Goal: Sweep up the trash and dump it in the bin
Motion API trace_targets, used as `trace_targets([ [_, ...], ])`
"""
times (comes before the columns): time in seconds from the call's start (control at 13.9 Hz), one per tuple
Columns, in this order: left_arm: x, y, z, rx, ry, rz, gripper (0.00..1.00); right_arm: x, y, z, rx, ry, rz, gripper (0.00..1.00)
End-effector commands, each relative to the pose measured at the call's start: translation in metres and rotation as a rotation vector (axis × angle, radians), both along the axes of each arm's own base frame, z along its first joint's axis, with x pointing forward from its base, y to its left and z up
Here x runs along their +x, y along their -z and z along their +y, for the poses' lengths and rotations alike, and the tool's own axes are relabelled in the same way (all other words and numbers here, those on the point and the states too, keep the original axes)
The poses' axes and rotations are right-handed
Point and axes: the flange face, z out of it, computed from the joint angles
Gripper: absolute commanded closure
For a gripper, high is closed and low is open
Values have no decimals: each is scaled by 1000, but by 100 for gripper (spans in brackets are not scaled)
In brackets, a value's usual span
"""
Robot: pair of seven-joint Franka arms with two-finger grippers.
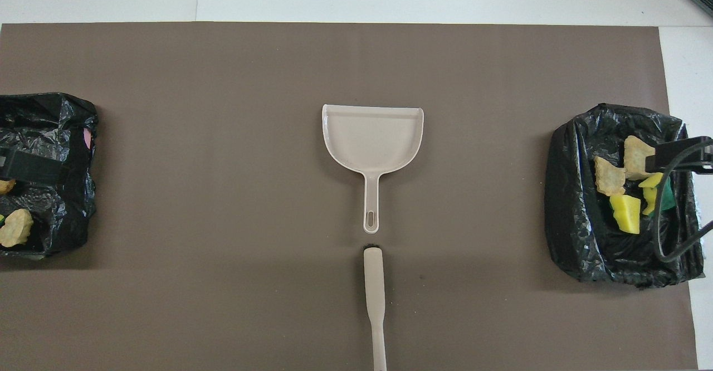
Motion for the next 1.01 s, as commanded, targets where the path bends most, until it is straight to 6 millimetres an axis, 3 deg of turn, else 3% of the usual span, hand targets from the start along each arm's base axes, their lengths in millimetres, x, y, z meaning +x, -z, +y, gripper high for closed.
trace_targets([
  [0.0, 4, -5, -11, 1, 25, 2, 0, -3, -2, 0, 9, -10, -8, 0],
  [0.07, 3, -6, -21, 17, 41, -4, 0, -3, -2, 0, 9, -10, -8, 0],
  [0.43, -1, -6, -20, 36, -3, -12, 0, -4, -6, -12, -9, 4, 22, 0],
  [0.5, -4, -6, -20, 38, -18, -14, 0, 4, 4, -12, 1, 3, 56, 0],
  [0.94, -3, -4, -12, 33, -31, -30, 0, 4, 3, 1, 10, -14, 59, 0],
])
